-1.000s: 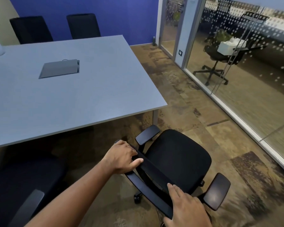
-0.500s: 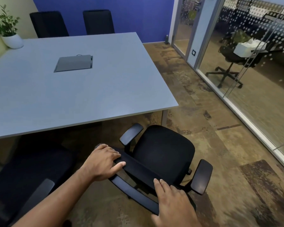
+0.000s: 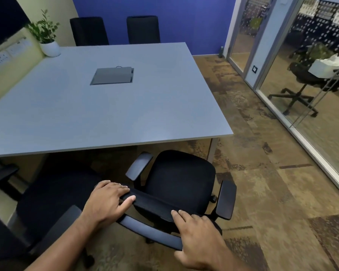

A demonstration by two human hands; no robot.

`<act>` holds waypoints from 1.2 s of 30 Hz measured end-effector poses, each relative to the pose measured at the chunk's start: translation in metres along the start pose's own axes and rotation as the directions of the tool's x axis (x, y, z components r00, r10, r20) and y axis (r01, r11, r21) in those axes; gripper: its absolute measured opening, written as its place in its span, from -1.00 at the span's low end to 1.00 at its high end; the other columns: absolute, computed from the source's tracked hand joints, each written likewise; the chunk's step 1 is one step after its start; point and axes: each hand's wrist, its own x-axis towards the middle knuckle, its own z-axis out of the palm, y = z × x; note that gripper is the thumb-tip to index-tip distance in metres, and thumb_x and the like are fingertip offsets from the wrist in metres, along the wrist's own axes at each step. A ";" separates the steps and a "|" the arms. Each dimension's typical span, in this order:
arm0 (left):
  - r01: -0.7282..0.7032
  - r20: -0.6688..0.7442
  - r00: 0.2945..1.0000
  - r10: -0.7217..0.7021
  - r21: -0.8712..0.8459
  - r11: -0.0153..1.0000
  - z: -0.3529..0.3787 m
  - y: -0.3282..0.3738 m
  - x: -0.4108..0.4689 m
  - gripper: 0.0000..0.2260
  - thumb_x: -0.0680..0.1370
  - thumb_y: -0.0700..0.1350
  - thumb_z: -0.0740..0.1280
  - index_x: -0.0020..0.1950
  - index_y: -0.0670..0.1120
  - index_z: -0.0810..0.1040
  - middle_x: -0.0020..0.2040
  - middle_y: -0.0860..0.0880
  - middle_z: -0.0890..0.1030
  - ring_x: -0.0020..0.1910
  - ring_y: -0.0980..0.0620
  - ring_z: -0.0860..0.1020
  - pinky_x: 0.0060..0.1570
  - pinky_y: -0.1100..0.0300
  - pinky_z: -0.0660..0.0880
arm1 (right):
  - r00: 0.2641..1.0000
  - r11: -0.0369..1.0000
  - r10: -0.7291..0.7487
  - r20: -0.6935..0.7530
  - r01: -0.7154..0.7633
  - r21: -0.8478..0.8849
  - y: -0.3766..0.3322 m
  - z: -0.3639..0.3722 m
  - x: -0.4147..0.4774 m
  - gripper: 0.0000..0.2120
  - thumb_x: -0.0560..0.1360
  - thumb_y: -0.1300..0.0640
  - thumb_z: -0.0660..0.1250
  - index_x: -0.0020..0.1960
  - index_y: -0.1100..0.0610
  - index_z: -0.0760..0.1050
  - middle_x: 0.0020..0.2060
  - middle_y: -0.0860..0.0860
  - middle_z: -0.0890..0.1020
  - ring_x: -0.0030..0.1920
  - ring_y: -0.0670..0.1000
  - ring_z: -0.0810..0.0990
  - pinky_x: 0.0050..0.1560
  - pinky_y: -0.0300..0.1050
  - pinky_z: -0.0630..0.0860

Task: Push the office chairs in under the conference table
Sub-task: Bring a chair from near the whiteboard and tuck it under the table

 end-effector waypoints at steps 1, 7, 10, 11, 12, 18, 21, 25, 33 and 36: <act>0.021 -0.006 1.000 -0.021 -0.006 1.000 0.000 -0.003 -0.002 -0.29 0.62 0.43 -0.07 0.34 0.09 0.72 0.31 0.14 0.71 0.40 0.15 0.58 0.52 0.02 0.28 | 1.000 1.000 -0.015 -0.003 0.015 -0.010 0.000 -0.004 0.006 0.00 0.43 -0.32 0.29 0.71 -0.04 -0.07 0.67 0.07 0.25 0.46 0.25 0.46 0.42 0.25 0.41; 0.090 -0.047 0.995 -0.092 -0.050 0.995 0.000 -0.003 0.006 -0.30 0.60 0.41 -0.04 0.32 0.07 0.74 0.30 0.13 0.72 0.37 0.15 0.59 0.51 0.03 0.30 | 0.996 0.995 -0.083 -0.026 0.082 -0.063 0.018 -0.029 0.027 -0.04 0.42 -0.29 0.27 0.71 0.00 0.02 0.61 0.02 0.36 0.40 0.16 0.53 0.34 0.18 0.50; 0.119 -0.062 0.990 -0.124 -0.080 0.990 0.000 -0.001 0.016 -0.29 0.59 0.40 -0.02 0.31 0.04 0.74 0.28 0.10 0.74 0.36 0.13 0.61 0.54 -0.01 0.31 | 0.993 0.990 -0.109 -0.038 0.106 -0.088 0.029 -0.044 0.040 -0.04 0.39 -0.27 0.26 0.71 0.01 0.08 0.62 -0.01 0.39 0.41 0.12 0.54 0.33 0.11 0.51; 0.124 -0.069 0.989 -0.130 -0.088 0.988 0.000 0.003 0.018 -0.29 0.58 0.39 -0.01 0.30 0.02 0.75 0.27 0.09 0.74 0.35 0.12 0.62 0.54 -0.02 0.31 | 0.992 0.988 -0.118 -0.040 0.114 -0.100 0.034 -0.047 0.041 -0.03 0.38 -0.27 0.27 0.71 0.01 0.10 0.61 -0.01 0.40 0.40 0.11 0.55 0.31 0.09 0.52; 0.140 -0.081 0.986 -0.148 -0.095 0.986 0.001 0.002 0.024 -0.30 0.58 0.39 0.00 0.28 0.02 0.76 0.25 0.09 0.75 0.34 0.11 0.63 0.54 -0.04 0.32 | 0.991 0.987 -0.126 -0.036 0.121 -0.104 0.038 -0.053 0.048 -0.03 0.37 -0.27 0.27 0.71 0.00 0.12 0.60 -0.02 0.41 0.38 0.10 0.57 0.29 0.08 0.53; 0.191 -0.119 0.972 -0.204 -0.114 0.975 0.003 0.000 0.055 -0.35 0.59 0.38 0.05 0.22 0.03 0.78 0.20 0.11 0.76 0.29 0.12 0.65 0.52 -0.05 0.35 | 0.986 0.977 -0.166 -0.036 0.159 -0.140 0.061 -0.085 0.087 -0.03 0.36 -0.30 0.25 0.71 0.00 0.15 0.59 -0.06 0.44 0.41 0.05 0.55 0.33 0.05 0.52; 0.212 -0.133 0.965 -0.228 -0.125 0.969 0.000 -0.005 0.077 -0.36 0.59 0.38 0.06 0.18 0.02 0.79 0.15 0.11 0.78 0.23 0.11 0.68 0.49 -0.05 0.37 | 0.981 0.971 -0.188 -0.042 0.180 -0.155 0.071 -0.102 0.111 -0.04 0.37 -0.32 0.25 0.71 -0.02 0.16 0.57 -0.07 0.46 0.40 0.02 0.55 0.32 0.02 0.52; 0.232 -0.147 0.957 -0.248 -0.121 0.965 -0.001 -0.014 0.108 -0.41 0.59 0.35 0.11 0.11 0.01 0.80 0.05 0.11 0.79 0.14 0.08 0.71 0.41 -0.07 0.42 | 0.973 0.961 -0.227 -0.042 0.216 -0.173 0.088 -0.121 0.147 -0.05 0.37 -0.32 0.26 0.70 -0.01 0.18 0.56 -0.08 0.47 0.38 0.01 0.57 0.25 0.01 0.52; 0.289 -0.134 0.943 -0.305 -0.125 0.949 -0.005 -0.027 0.160 -0.42 0.57 0.37 0.14 0.14 0.02 0.79 0.10 0.12 0.78 0.19 0.12 0.69 0.47 -0.09 0.41 | 0.965 0.954 -0.257 -0.043 0.247 -0.169 0.111 -0.152 0.198 -0.04 0.36 -0.31 0.23 0.70 -0.03 0.14 0.56 -0.10 0.46 0.38 0.00 0.55 0.24 -0.04 0.50; 0.297 -0.139 0.939 -0.315 -0.136 0.945 -0.008 -0.028 0.181 -0.43 0.57 0.37 0.15 0.13 0.04 0.79 0.08 0.13 0.78 0.16 0.12 0.69 0.47 -0.07 0.40 | 0.963 0.953 -0.266 -0.036 0.257 -0.160 0.122 -0.162 0.215 -0.05 0.35 -0.28 0.24 0.70 -0.04 0.13 0.48 -0.09 0.52 0.31 0.01 0.57 0.20 -0.07 0.50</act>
